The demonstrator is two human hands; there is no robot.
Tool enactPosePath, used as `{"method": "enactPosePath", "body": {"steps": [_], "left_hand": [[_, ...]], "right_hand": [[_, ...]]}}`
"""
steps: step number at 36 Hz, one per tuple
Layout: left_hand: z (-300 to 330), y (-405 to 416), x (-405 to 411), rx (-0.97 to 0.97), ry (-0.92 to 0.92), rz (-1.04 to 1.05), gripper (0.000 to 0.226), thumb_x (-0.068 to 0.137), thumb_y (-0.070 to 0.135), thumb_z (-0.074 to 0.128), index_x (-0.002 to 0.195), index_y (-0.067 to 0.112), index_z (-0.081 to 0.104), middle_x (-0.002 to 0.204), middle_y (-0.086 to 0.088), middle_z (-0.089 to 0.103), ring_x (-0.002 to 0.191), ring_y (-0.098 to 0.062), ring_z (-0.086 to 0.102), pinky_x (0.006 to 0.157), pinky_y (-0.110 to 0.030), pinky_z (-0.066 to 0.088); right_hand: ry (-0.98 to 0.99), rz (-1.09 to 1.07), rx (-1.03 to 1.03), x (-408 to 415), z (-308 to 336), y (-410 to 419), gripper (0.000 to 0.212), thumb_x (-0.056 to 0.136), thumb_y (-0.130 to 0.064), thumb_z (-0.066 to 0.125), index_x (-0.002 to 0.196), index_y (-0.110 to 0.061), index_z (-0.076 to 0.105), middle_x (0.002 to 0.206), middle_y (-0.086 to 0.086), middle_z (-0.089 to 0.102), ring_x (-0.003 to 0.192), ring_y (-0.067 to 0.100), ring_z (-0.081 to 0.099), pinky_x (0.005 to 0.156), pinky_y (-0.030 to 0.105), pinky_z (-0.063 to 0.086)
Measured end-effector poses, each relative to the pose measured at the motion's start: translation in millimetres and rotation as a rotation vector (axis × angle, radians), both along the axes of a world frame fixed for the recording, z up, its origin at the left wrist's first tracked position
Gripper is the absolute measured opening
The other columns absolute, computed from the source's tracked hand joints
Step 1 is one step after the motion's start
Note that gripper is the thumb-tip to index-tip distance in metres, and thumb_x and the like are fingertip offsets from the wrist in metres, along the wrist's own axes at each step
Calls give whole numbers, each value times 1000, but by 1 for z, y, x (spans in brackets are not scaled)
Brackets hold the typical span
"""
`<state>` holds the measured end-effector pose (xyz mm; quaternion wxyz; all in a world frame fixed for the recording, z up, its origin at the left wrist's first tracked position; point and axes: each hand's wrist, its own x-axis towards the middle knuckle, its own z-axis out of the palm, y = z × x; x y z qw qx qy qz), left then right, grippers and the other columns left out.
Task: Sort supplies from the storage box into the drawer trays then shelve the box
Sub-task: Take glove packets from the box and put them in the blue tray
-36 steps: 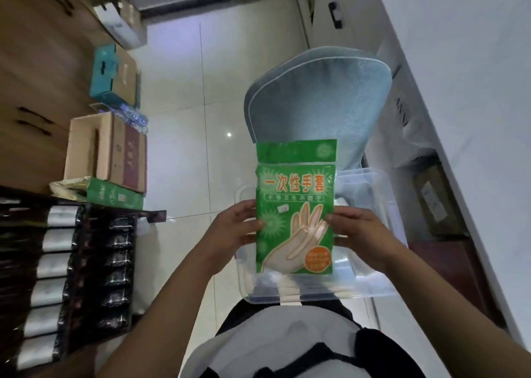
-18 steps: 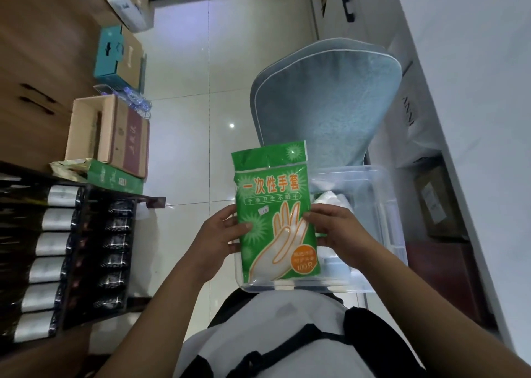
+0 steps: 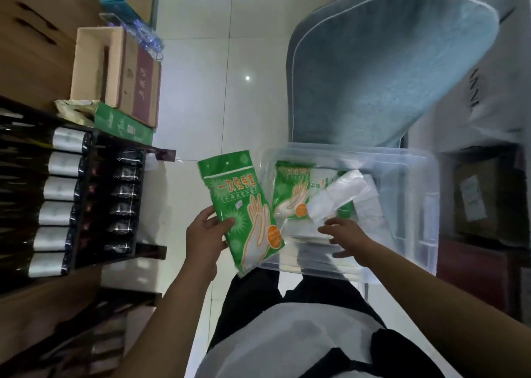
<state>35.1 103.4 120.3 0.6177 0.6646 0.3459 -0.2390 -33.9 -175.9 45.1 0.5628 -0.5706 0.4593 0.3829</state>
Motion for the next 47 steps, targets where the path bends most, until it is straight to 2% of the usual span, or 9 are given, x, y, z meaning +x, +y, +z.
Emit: {"method": "enactPosePath", "body": {"steps": [5,11,18,27,30,32,37,43,47], "left_hand": [[-32,1,-8,11,64,38,34,87,-4,68,109,22,67,91,-1,79,78,-13,75,58,-32,59],[-64,-1,-16,37,57,71,37,87,-4,68,113,22,69,101,-3,78,89,-21,75,68,-35,59],[-84,6,-28,4,35,133,38,85,-3,70,105,29,73,107,-4,77,96,-24,75,66,-31,59],[-97,8,-16,-19,-27,69,42,86,-4,69,106,33,74,107,-1,77,92,-18,75,67,-27,58],[-97,6,-9,-37,-24,75,40,84,-1,70,109,30,73,106,-2,77,93,-20,75,67,-28,58],[-94,5,-5,-47,-22,68,39,83,2,71,108,32,73,106,-1,77,94,-20,75,67,-28,58],[-83,9,2,-72,-10,61,39,85,0,71,102,35,74,103,0,78,90,-17,76,66,-28,58],[-49,19,17,-106,24,66,35,86,-4,70,105,25,72,100,-1,78,84,-14,75,61,-29,57],[-17,26,38,-126,3,-5,36,86,-4,70,112,20,68,99,-2,78,82,-13,74,61,-29,57]], "right_hand": [[41,-18,-90,16,-45,0,53,83,-20,75,132,-11,55,124,12,58,110,30,56,87,46,52],[45,-98,-160,59,-99,4,60,82,-19,77,136,-17,50,132,13,50,105,30,53,83,48,56],[47,-197,-94,101,-164,13,75,82,-13,78,145,-18,37,137,14,47,109,29,47,88,52,52],[138,-228,-65,122,-201,29,45,87,4,65,129,-3,50,119,20,52,105,36,54,85,56,55],[146,-216,-62,122,-199,27,23,86,5,64,106,-5,59,117,17,58,115,35,57,80,45,58],[174,-233,-62,118,-195,26,13,84,4,66,85,-8,61,112,17,60,108,31,59,67,39,58],[211,-156,-61,100,-174,21,17,78,-5,77,83,-14,63,93,7,65,80,17,57,56,26,41],[87,-204,-242,77,-118,25,19,74,-7,82,75,-10,64,87,12,68,81,24,58,71,34,44],[-14,-280,-257,58,-60,24,27,76,0,78,70,-9,53,82,18,64,74,27,61,70,38,48]]}}
